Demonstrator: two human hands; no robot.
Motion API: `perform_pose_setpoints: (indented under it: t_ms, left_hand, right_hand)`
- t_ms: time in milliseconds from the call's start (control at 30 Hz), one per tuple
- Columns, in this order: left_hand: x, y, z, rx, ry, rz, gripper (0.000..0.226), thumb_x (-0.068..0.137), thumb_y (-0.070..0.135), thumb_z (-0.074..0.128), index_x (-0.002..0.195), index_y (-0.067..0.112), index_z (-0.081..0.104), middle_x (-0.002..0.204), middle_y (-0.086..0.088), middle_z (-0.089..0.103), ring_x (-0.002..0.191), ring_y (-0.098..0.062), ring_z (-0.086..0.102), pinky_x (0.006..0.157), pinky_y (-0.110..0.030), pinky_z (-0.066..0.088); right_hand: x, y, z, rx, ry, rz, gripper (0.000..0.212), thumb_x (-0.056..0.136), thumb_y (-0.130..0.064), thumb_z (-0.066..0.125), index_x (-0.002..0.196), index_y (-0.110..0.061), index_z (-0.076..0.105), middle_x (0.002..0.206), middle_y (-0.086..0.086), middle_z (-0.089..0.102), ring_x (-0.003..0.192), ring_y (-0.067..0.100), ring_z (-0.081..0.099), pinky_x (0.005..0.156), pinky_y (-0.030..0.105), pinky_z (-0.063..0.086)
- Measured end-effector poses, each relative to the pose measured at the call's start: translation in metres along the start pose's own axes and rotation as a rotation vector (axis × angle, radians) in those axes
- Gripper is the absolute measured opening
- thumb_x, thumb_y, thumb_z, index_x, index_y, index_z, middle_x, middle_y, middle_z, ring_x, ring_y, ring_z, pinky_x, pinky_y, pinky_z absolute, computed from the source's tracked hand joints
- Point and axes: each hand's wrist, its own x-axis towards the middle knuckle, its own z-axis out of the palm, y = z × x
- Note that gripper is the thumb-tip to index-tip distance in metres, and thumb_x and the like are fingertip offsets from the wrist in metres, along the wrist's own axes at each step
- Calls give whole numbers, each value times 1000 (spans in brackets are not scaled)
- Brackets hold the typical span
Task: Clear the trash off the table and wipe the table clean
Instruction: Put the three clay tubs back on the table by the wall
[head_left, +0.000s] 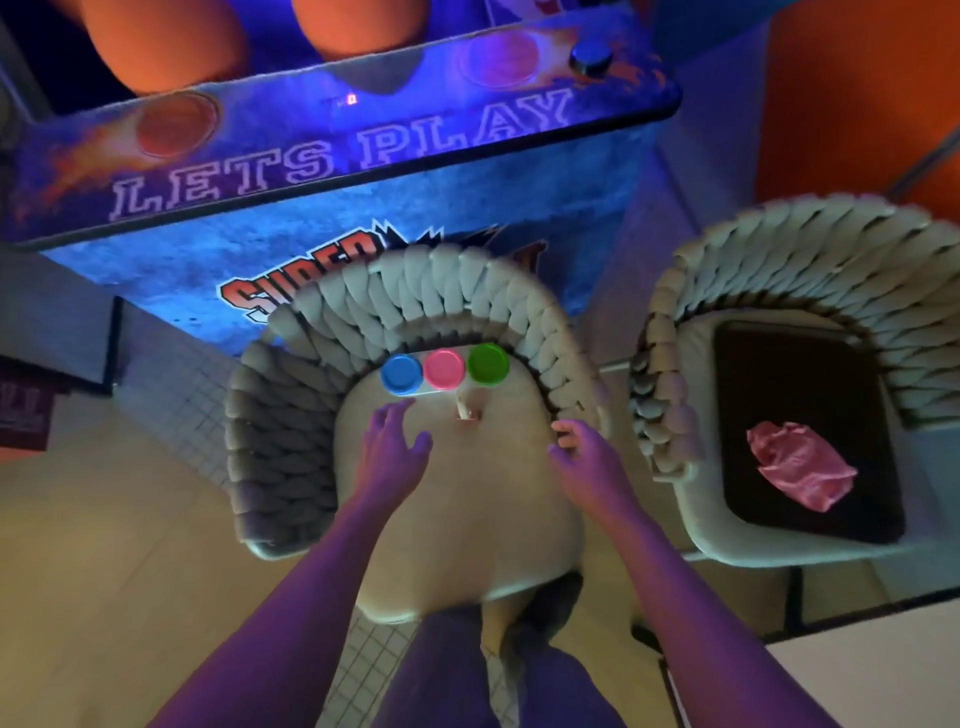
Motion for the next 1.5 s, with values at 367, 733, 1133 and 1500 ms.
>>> perform_pose_setpoints:
  t_ms: [367,733,1133,1500]
  left_hand:
    - [100,-55,0,59,-76,-77,61,95,30,60,151,16,40,152,-14,43,139,-32,42,112,-43,36]
    - [190,-84,35,142,-179,-204,64,100,34,53,158,19,29,157,-11,37,145,-29,36,115,-38,30]
    - [229,-90,62,-107,-36,-285,60,97,18,51,153,29,31,137,-22,56,121,-43,55,99,-46,44]
    - [226,-68,24,-310,92,-222,55,95,17,50,147,31,42,138,-15,53,123,-36,52,102,-46,44]
  right_hand:
    - [102,-30,69,-103,-97,51,48,92,-26,64,138,-19,53,136,10,57,121,24,57,102,36,46]
    - [204,-38,121,-172,-69,119,61,92,-20,64,147,-7,42,147,17,47,136,29,45,111,35,36]
    - [247,-24,145,-18,-92,221,54,90,-7,56,142,-13,43,141,9,53,130,27,49,106,33,40]
    - [237,-38,126,197,35,313,64,77,-45,55,136,-21,47,120,11,65,106,32,66,92,55,54]
